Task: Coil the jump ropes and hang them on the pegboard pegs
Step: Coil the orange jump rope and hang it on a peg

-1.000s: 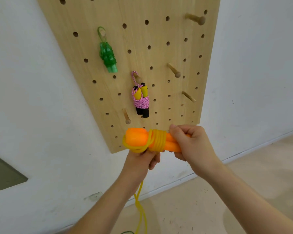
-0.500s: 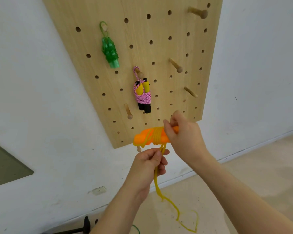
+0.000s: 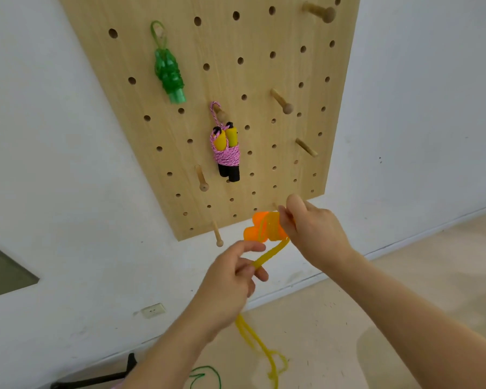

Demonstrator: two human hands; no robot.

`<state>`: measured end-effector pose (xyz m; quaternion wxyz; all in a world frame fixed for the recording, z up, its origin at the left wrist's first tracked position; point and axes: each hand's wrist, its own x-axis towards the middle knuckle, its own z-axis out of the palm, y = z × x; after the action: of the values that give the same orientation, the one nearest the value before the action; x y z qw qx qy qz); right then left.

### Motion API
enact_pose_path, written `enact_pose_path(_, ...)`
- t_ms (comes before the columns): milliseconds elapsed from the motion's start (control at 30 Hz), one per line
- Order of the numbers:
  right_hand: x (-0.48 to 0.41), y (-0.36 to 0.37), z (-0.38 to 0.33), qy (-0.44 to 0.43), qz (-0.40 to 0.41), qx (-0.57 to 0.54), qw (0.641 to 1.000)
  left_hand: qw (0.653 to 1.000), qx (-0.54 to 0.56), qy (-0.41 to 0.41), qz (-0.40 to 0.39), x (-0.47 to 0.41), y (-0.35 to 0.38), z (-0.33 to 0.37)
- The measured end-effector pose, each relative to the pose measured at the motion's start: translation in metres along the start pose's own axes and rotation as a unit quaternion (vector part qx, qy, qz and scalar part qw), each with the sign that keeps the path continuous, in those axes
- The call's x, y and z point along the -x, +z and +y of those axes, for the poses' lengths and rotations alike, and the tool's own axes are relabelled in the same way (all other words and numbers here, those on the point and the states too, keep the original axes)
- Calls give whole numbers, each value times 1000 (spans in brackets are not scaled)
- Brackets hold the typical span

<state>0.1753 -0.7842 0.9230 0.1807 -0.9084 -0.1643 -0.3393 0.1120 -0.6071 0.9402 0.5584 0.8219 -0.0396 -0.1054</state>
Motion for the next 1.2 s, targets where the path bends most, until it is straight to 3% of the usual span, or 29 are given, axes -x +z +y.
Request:
enact_pose_path(33,2,1,2,-16,-2,7,1000,1000,-4,2,-8,-3,-3,1)
enact_pose_path(100,4,2,4,-47,-21,29,998,988,-140,57,-14,-6,-7,5)
enact_pose_path(133,3,2,3,-61,-37,37,997,954,-278,110,-20,-6,-9,5)
enact_pose_path(200,-1,0,2,-89,-63,38,993,819,-525,230,-4,-7,-11,4)
enact_pose_path(233,-1,-1,0,-105,-77,28,991,766,-578,280,3,-6,-13,2)
enact_pose_path(300,-1,-5,-4,-139,-114,-2,984,716,-590,372,18,-8,-21,1)
enact_pose_path(333,0,-8,-6,-146,-129,-13,981,711,-577,401,33,-12,-28,0)
enact_pose_path(433,-1,-23,-18,-108,-174,-68,976,709,-570,412,56,-21,-47,9)
enact_pose_path(500,-4,-31,-25,-56,-207,-159,964,732,-531,424,41,-31,-56,17)
enact_pose_path(533,-6,-35,-29,-37,-207,-203,956,765,-490,417,24,-36,-59,21)
enact_pose_path(633,-16,-42,-41,32,-184,-303,935,917,-268,289,-58,-47,-64,29)
enact_pose_path(700,-22,-45,-46,105,-178,-384,900,968,-116,193,-113,-50,-63,30)
enact_pose_path(767,-26,-46,-51,177,-166,-487,839,981,26,112,-158,-49,-59,28)
enact_pose_path(833,-27,-48,-58,237,-145,-553,786,973,167,34,-157,-46,-52,27)
enact_pose_path(900,-27,-46,-63,275,-124,-563,769,952,266,-26,-148,-41,-43,25)
enact_pose_path(1000,-27,-36,-67,313,-89,-571,754,926,361,-49,-94,-38,-29,15)
enact_pose_path(1200,-41,-16,-63,433,22,-556,709,972,209,55,92,-37,2,5)
